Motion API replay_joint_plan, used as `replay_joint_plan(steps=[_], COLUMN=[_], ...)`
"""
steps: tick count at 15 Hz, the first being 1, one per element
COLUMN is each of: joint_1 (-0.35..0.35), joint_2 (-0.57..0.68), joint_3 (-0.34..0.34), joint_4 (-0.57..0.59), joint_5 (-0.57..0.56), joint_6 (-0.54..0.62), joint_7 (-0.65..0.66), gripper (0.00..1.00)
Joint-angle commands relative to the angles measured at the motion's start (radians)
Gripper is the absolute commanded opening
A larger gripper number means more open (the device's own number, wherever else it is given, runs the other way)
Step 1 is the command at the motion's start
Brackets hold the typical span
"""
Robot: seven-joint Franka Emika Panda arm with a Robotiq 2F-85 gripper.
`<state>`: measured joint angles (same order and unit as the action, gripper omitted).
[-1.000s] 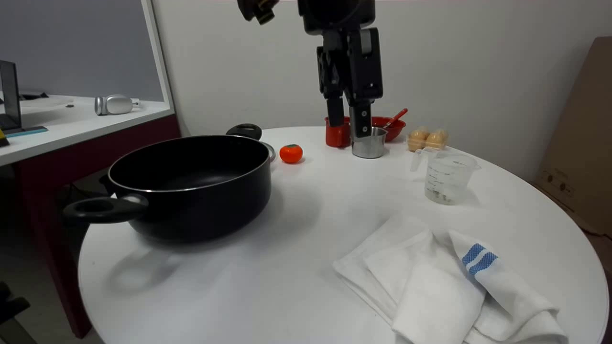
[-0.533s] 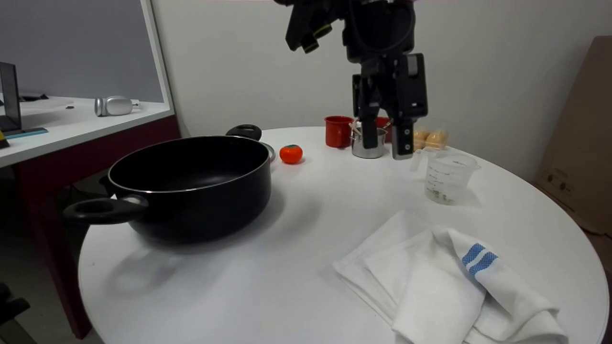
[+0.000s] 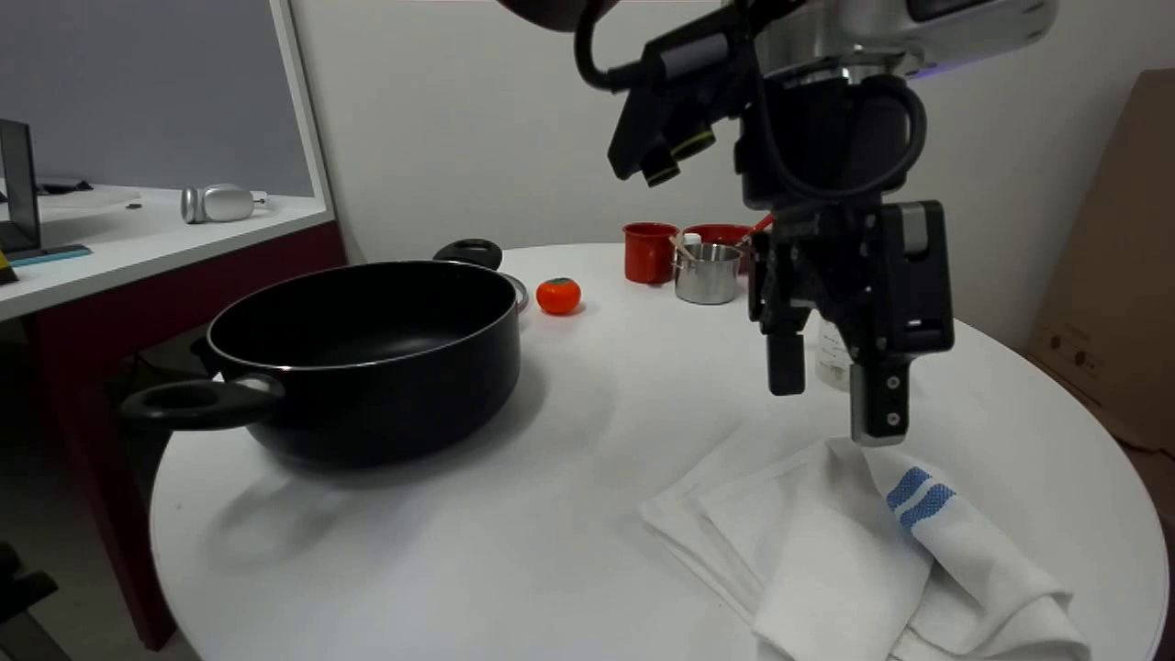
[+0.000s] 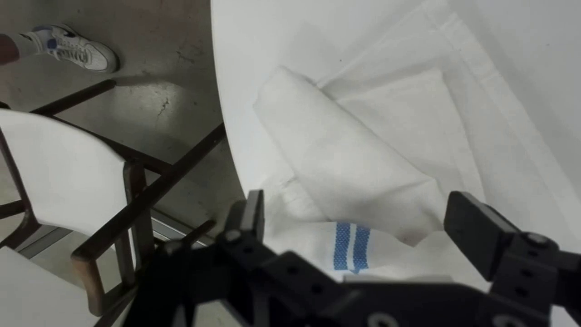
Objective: Take the lid off the pot and put it on the table, take the toy tomato out of the pot and put it on the table, then use the towel to wipe the table
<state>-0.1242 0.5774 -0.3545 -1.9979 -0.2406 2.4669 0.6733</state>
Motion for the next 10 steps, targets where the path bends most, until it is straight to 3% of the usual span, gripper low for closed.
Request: replay_joint_plan(steps=[1, 5, 10], joint_1=[0.071, 0.172, 0.225], joint_2=[0.074, 0.158, 0.195], joint_3=[-0.075, -0.119, -0.118], joint_4=[0.062, 0.149, 0.197], joint_5=[-0.064, -0.184, -0.232], joint_6=[-0.002, -0.005, 0.028], joint_7=[0.079, 0.178, 0.229], gripper=[1.00, 1.00, 1.00])
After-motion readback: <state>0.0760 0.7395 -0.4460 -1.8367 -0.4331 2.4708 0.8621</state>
